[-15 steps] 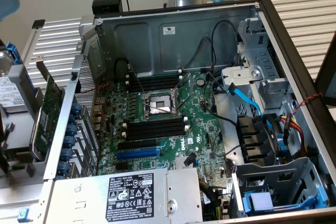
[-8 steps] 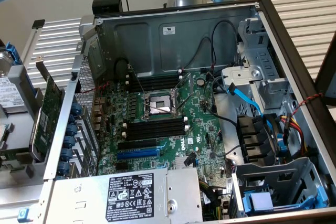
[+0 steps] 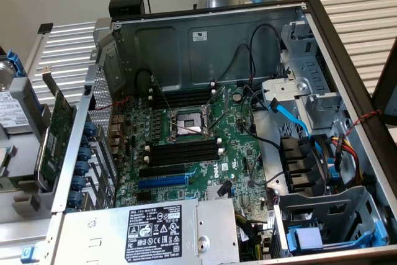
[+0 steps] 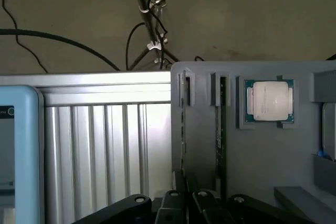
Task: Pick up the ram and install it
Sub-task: 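Pick up the ram and move it above insertion slot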
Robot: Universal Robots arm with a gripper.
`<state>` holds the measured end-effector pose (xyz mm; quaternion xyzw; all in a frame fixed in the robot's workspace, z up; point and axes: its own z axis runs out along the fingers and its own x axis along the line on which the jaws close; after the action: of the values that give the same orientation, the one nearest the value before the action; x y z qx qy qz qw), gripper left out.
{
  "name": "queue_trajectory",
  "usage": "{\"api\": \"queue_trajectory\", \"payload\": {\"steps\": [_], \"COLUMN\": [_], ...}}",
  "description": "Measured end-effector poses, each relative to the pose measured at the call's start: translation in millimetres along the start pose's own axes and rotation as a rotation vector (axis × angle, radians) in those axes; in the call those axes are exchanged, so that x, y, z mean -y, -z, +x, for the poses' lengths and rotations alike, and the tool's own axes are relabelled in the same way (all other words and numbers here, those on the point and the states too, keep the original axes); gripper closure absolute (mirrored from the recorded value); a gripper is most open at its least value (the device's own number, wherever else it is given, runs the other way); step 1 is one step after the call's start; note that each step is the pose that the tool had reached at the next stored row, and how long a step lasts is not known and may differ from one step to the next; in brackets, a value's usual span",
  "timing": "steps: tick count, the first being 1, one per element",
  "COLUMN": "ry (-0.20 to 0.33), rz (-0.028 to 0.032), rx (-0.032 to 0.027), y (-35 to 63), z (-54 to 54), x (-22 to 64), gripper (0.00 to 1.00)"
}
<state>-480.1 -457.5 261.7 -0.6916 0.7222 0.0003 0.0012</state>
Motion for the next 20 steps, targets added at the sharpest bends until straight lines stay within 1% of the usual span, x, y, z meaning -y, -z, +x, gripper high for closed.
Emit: {"api": "queue_trajectory", "payload": {"steps": [3,5,10,14,20], "ry": [0.000,0.000,0.000,0.000,0.000], "rz": [0.0000,0.0000,-0.0002,-0.0004,-0.0009], "rx": [0.0000,0.0000,0.0029,0.0075,0.0190], "y": [13.8,22.7,45.4,63.6,90.9], "z": [1.9,3.3,9.7,13.9,16.3], "x": [1.1,3.9,17.9,30.3,49.0], "gripper": [0.87,0.87,0.87,0.87,0.87]}}
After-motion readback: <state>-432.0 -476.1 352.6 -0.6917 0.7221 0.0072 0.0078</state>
